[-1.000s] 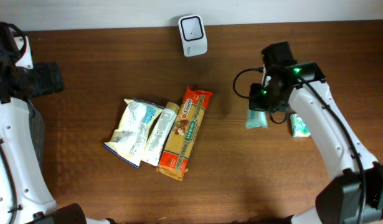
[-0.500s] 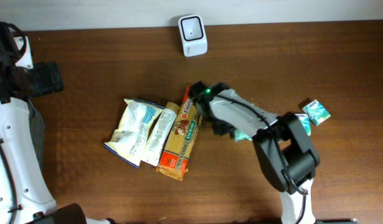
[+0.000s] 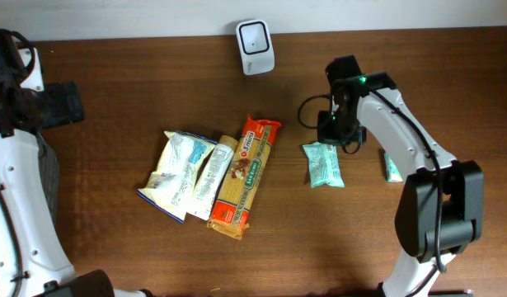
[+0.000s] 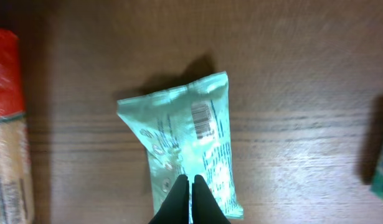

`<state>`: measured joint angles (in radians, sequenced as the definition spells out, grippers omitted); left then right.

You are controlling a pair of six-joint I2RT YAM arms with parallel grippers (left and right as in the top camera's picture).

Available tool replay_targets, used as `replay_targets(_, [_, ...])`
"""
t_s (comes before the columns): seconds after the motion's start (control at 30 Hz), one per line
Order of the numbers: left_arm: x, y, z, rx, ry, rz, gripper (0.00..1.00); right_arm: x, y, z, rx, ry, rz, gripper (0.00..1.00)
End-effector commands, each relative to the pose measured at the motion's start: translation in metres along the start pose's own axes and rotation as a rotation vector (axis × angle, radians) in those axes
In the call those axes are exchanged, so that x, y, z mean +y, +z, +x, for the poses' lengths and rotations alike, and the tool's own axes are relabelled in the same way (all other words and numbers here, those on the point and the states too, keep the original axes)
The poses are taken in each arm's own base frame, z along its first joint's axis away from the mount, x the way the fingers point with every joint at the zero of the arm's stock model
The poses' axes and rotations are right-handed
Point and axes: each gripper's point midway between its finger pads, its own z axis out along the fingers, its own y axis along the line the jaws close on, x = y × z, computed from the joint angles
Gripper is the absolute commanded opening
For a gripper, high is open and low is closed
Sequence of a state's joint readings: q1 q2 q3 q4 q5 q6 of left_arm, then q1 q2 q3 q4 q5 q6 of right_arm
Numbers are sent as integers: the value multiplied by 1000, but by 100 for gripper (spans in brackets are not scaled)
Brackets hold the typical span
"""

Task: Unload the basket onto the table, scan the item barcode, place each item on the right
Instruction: 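Reach the right gripper to the mint-green wipes packet and grasp it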

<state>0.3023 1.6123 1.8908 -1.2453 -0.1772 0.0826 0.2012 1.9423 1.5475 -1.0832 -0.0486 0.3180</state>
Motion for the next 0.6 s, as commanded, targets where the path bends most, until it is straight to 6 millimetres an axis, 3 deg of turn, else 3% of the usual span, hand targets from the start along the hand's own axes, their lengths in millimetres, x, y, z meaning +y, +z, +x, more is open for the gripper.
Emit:
replay_targets(0.0, [4,-6,-2,-18,-5,-13,99,8,20,17,43,-4,-34,4])
replay_targets(0.13, [4,-6,-2,-18,-5,-13,99,-10,65,34,29,22,30,4])
replay_targets(0.23, [4,-6,-2,-18,-5,-13,99,-14,87,46,36,17,21,4])
replay_targets(0.27, [4,-6,-2,-18,-5,-13,99,-11,87,47,43,-2,3,4])
replay_targets(0.37, [4,-6,-2,-18,-5,-13,99,22,69,40,44,-104,-169,6])
replay_targets(0.43, [4,-6,-2,-18,-5,-13,99,32,54,28,21,-130,-206,11])
replay_targets(0.5, [4,-6,-2,-18,-5,-13,99,40,39,17,-3,-146,-225,24])
replay_targets(0.57, [4,-6,-2,-18,-5,-13,99,49,34,20,9,-202,-245,26])
